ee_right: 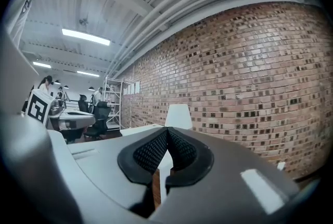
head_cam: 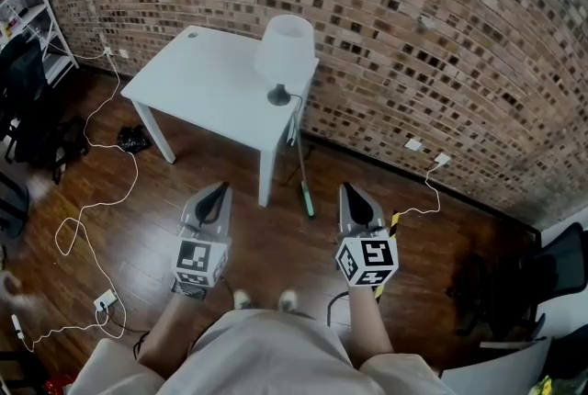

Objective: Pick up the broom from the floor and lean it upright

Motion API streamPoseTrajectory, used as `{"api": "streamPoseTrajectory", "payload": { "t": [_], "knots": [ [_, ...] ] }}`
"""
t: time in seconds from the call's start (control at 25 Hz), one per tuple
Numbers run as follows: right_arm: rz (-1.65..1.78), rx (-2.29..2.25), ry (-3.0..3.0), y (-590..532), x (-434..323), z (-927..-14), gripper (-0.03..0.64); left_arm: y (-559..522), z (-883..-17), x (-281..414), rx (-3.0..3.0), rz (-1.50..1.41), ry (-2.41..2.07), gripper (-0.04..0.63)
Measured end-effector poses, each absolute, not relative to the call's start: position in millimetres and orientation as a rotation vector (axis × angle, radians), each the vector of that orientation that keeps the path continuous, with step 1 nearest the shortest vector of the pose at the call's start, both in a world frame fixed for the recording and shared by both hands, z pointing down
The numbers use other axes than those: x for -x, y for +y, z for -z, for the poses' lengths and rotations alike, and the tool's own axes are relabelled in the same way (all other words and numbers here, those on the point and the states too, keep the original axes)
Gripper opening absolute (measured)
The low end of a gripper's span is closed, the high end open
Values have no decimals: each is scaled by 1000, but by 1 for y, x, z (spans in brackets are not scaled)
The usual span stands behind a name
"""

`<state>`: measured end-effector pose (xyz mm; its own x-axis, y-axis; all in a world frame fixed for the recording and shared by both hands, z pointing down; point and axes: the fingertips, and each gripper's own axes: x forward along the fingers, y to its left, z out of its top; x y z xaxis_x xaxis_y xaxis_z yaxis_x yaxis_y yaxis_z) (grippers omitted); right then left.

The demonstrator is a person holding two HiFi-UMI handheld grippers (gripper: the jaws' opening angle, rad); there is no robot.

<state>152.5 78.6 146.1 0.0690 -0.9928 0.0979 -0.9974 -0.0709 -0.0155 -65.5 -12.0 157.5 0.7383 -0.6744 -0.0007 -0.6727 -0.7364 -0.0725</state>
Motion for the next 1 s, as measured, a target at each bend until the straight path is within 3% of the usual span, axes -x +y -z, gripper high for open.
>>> {"api": "streamPoseTrajectory", "payload": {
  "t": [0.76,1.0],
  "knots": [
    [-202,-2374,-1972,122,-133,-158,12,11,-206,92,2960,134,997,0],
    [-381,-2449,-1994,180,-136,-172,12,56,-212,91,2976,154,978,0]
  ]
}}
